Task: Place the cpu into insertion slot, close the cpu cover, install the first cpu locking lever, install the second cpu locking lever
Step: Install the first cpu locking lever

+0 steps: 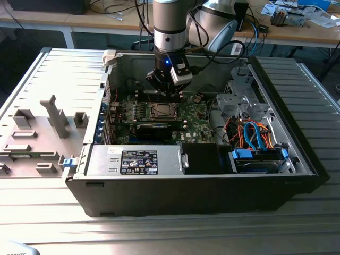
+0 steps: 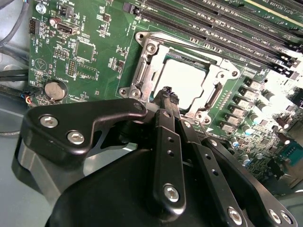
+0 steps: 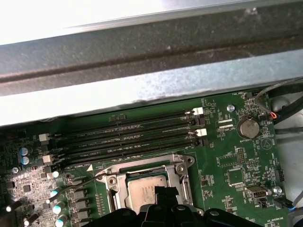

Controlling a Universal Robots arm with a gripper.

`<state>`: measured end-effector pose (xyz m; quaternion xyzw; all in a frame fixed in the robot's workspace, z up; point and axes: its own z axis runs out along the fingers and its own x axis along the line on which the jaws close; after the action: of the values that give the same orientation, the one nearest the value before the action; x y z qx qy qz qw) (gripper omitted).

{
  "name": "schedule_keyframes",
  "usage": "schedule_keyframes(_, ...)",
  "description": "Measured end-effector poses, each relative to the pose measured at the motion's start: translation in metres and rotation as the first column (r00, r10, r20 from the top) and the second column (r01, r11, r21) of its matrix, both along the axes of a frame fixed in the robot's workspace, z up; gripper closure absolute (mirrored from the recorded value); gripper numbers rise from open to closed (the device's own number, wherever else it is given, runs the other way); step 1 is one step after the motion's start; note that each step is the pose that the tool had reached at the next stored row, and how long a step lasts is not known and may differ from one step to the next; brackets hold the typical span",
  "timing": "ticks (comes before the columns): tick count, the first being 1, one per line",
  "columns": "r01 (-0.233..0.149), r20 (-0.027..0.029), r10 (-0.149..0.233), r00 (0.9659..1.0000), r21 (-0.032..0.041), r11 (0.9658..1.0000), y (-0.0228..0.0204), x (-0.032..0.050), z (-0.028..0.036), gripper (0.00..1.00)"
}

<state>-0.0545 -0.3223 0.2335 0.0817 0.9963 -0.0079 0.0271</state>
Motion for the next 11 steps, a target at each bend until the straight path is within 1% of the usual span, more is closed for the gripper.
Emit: schedule_keyframes(11,-0.009,0.0,0.009,1.0,0.0,1.0,0.0,0.0,0.0,0.89)
